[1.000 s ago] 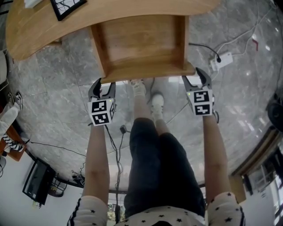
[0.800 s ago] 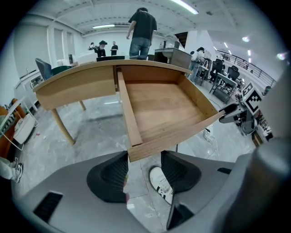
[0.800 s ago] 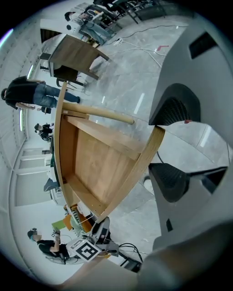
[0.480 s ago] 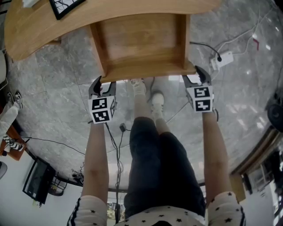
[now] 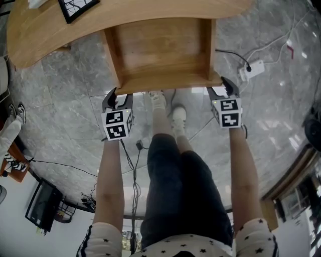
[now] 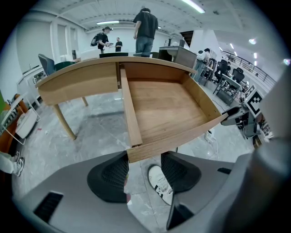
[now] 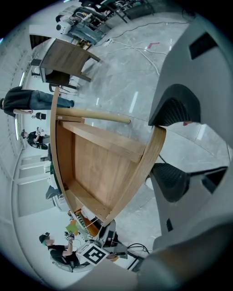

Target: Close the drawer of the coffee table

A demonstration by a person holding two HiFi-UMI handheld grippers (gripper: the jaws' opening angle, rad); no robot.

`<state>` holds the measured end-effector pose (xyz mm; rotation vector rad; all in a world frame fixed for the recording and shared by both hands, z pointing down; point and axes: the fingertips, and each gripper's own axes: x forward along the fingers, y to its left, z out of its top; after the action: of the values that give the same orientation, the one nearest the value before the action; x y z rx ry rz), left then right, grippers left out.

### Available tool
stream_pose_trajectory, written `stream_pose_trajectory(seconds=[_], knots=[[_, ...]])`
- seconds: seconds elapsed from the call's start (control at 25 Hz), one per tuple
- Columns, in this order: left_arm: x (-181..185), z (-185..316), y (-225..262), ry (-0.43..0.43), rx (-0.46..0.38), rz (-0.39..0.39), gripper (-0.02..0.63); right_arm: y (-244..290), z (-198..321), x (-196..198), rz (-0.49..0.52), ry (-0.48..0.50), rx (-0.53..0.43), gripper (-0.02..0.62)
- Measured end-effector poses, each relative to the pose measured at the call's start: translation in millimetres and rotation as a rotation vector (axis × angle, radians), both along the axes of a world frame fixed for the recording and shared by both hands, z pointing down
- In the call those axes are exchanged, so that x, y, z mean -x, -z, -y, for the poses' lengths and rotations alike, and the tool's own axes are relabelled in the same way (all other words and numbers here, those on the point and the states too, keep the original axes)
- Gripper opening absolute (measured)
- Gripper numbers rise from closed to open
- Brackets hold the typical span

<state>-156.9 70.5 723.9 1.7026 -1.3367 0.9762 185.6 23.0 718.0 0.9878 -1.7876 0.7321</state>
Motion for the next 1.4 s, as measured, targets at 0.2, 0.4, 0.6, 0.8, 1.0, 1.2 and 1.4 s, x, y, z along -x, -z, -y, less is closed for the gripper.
stream_pose_trajectory(seconds=[0.2,0.4,0.6,0.8,1.0,1.2,1.4], knots=[[1,0,2,0.003,0.006,0.0,0.225,2,0,1,0.0,0.0,0.005,0.249],[2,0,8,0.005,0.006,-0.004,0.225,8,-2,2,0.006,-0.004,0.01,0.249],[3,1,16,0.004,0.01,-0.011,0.225,16,-1,2,0.01,-0.001,0.01,0.249],[4,2,23,0.006,0.016,-0.016,0.225,24,0,3,0.014,-0.003,0.009,0.249],[4,3,30,0.01,0.022,-0.023,0.225,30,1,3,0.016,-0.007,0.007,0.249],[4,4,38,0.006,0.026,-0.026,0.225,38,2,3,0.019,-0.009,0.01,0.249],[7,13,46,-0.004,0.019,-0.027,0.225,46,6,6,0.029,-0.018,0.012,0.249]])
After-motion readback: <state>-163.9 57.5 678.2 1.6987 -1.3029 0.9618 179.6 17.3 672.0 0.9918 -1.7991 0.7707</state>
